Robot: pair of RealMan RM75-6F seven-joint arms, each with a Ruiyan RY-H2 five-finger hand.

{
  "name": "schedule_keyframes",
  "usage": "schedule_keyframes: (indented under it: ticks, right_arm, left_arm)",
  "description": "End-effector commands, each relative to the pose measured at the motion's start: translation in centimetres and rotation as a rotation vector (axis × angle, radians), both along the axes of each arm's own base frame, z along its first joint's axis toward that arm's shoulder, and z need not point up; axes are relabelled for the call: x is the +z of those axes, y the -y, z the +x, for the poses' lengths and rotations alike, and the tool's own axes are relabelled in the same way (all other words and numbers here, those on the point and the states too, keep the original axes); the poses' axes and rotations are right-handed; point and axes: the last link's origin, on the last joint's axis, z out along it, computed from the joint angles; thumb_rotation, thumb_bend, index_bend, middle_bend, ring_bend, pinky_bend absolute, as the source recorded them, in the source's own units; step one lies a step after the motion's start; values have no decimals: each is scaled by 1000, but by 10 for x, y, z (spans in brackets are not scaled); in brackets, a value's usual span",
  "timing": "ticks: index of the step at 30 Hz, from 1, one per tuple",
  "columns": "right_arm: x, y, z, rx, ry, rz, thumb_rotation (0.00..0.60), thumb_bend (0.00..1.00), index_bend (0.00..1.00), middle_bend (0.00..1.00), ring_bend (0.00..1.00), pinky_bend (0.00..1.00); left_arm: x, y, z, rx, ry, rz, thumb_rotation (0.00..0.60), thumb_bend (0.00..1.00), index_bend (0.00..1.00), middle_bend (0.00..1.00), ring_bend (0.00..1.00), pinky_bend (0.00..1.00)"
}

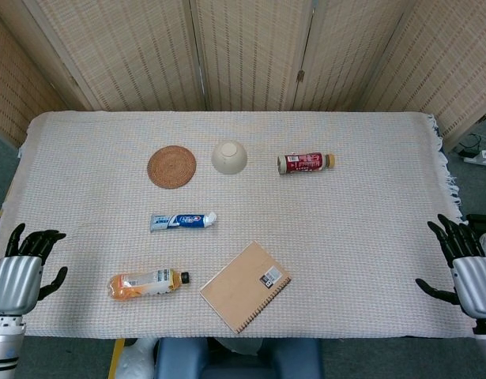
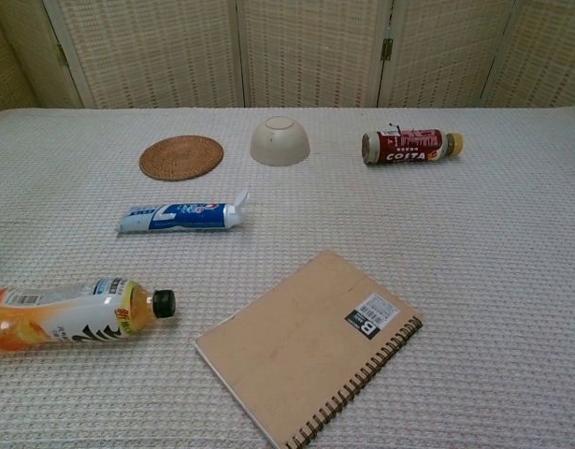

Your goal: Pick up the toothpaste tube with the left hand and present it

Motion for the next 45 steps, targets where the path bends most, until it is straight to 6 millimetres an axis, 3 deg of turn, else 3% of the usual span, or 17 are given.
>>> schedule_keyframes:
  ticks: [1,9,19,31,45]
  right_arm:
    - [1,0,1,3,-1,-4,600,213,0,0,0,0]
    - [4,-4,1,0,-3,-16,600,213,0,0,0,0]
    - [7,-7,-2,-12,-1,-23,600,213,0,0,0,0]
    - [6,-7,-5,-22,0,-20,600,213,0,0,0,0]
    - [4,-4,-8,-38,-3,-12,600,213,0,0,0,0]
  left_arm:
    - [-1,-23,15,-63,19,-25,600,384,277,277,223,51]
    - [-25,-78,44,-119,19,-156,600,384,260,278,221,51]
    - [-64,-128,67,-73,-10,-273,600,381,204,255,187,42]
    - [-114,-157,80,-32,-4,-336,600,381,220,254,187,46]
    - [-178,-173,85,33,-96,-396,600,362,249,254,200,54]
